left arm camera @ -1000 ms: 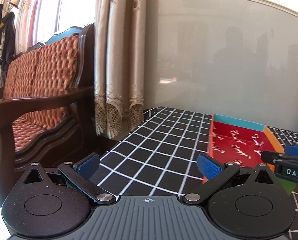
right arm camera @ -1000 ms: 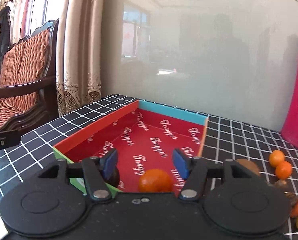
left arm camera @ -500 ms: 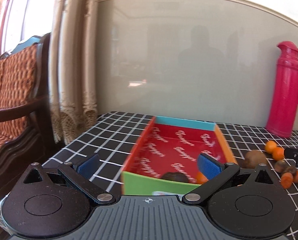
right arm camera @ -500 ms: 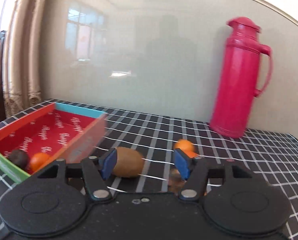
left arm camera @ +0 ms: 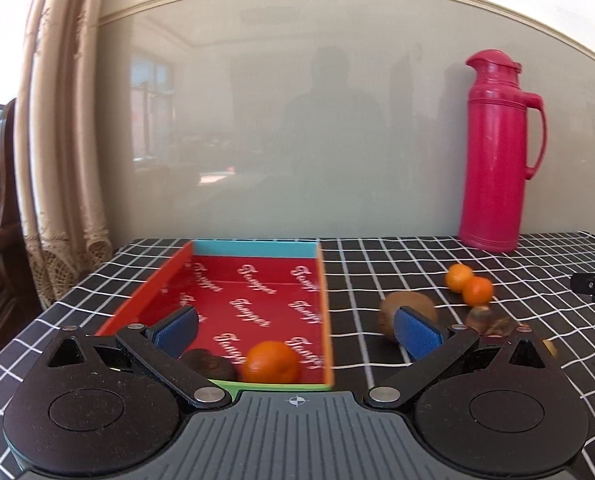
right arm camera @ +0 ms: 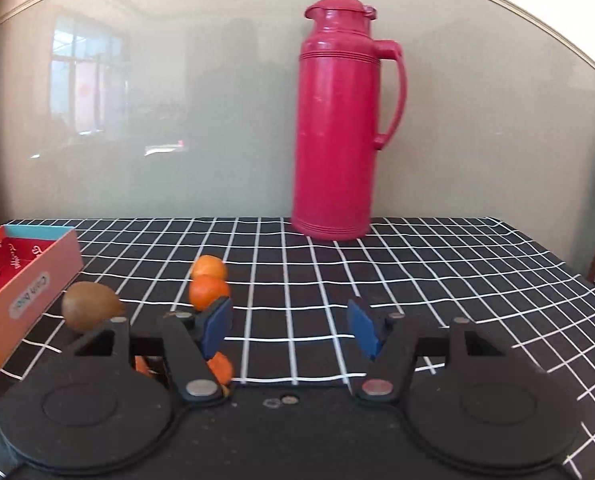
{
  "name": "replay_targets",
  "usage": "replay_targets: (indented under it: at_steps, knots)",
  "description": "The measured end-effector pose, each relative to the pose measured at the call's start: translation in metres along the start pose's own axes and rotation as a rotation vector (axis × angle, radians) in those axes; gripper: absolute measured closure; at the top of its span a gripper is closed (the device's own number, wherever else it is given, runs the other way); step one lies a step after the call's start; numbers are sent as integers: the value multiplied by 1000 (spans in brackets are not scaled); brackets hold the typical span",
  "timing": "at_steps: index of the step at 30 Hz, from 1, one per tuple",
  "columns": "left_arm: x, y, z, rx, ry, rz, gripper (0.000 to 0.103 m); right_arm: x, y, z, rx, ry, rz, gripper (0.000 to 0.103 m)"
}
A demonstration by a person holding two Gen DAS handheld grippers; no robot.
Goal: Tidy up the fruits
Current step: 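Reach the left gripper to an orange carrot chunk and grasp it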
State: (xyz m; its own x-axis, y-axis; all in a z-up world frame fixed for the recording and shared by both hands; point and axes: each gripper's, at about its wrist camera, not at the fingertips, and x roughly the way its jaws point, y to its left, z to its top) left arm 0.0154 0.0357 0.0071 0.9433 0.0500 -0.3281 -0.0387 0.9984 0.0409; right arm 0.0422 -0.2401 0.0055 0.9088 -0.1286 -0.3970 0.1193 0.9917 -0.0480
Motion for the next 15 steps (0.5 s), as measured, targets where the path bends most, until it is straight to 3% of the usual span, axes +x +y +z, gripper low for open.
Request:
replay_targets:
  at_steps: [9,15]
  knots:
    - [9,-55,-4,68,30,-122,0,3,-34,-5,28,16,-48,40]
    - [16,-77,-5,92,51,-156,0,2,-48,-7,42,21,-71,40]
